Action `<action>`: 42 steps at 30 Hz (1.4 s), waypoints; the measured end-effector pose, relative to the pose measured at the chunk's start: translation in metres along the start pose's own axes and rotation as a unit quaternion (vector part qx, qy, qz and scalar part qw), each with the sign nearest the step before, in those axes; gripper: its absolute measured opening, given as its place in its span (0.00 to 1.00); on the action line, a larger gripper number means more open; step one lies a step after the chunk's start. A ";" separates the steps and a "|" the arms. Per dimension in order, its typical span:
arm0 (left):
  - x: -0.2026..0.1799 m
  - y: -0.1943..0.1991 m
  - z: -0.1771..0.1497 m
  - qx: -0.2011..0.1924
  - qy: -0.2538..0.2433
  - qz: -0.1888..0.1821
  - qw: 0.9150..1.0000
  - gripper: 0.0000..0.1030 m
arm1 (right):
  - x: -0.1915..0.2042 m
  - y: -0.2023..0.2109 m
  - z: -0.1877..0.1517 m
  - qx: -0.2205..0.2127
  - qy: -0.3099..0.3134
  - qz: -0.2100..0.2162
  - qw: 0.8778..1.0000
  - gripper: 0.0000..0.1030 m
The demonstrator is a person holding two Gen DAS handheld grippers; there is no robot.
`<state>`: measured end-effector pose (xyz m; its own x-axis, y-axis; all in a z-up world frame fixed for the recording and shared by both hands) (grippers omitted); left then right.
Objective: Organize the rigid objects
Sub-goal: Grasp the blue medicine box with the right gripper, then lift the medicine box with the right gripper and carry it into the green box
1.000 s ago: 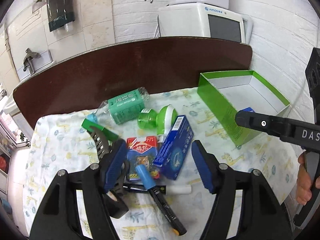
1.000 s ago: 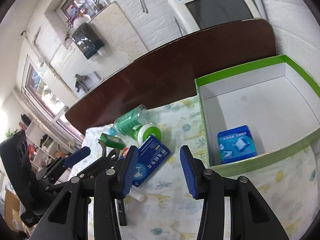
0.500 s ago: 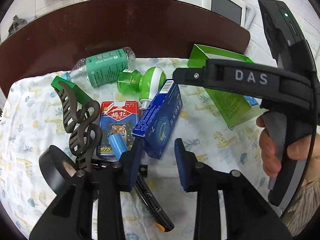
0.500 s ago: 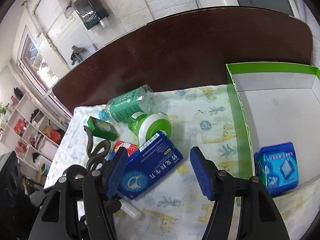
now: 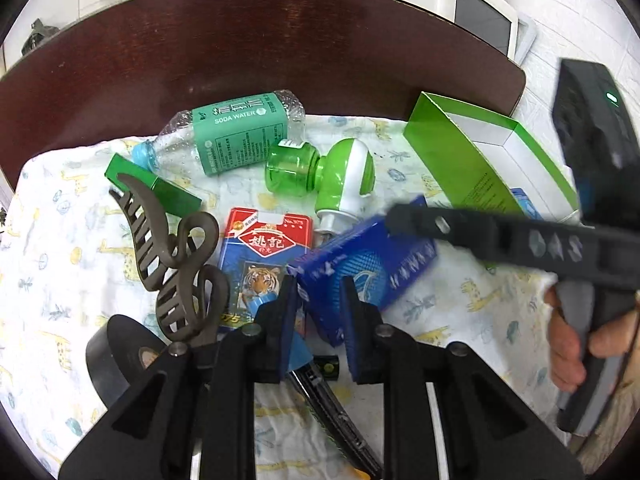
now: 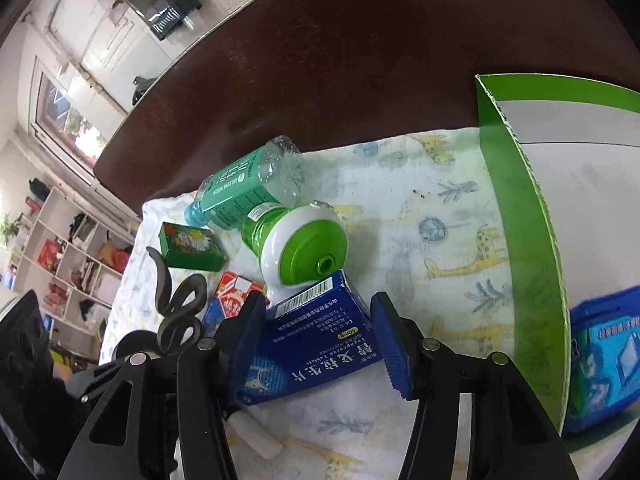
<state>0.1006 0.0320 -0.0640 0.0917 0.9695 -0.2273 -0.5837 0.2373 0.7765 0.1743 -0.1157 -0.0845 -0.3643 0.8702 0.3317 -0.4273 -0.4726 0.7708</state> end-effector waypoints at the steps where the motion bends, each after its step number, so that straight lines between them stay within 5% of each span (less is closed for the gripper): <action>1: -0.001 0.001 -0.001 -0.001 -0.002 -0.001 1.000 0.20 | 0.002 0.003 -0.006 0.008 0.008 -0.004 1.000 0.52; 6: -0.002 -0.004 -0.002 0.003 -0.009 -0.006 1.000 0.22 | 0.010 0.015 -0.031 0.020 0.038 -0.026 0.999 0.52; 11: -0.005 -0.013 -0.004 0.033 -0.005 -0.022 0.999 0.23 | -0.008 0.011 -0.039 0.023 -0.001 -0.044 0.999 0.42; 18: -0.016 -0.021 -0.012 0.056 -0.015 -0.020 0.998 0.49 | -0.016 0.019 -0.051 0.021 -0.008 -0.034 0.999 0.42; 26: -0.022 -0.021 -0.013 0.049 -0.028 -0.029 0.998 0.43 | -0.014 0.008 -0.050 0.029 -0.029 -0.045 0.998 0.42; 42: -0.086 0.050 0.023 -0.068 -0.108 -0.030 0.991 0.37 | -0.002 0.108 -0.037 -0.093 -0.015 -0.067 0.993 0.42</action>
<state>0.0816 -0.0376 0.0077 0.2918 0.9478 -0.1284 -0.6733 0.2989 0.6763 0.0985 -0.1742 -0.0217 -0.2702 0.9297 0.2502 -0.6167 -0.3667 0.6966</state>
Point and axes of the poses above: each gripper's, at about its wrist camera, not at the fingertips, and y roughly against the way its jaws point, x to its left, z to its top, the point moved 1 cm from there along -y, roughly the way its jaws point, and after that the axes turned 6 degrees about y, right-handed, at the moved point
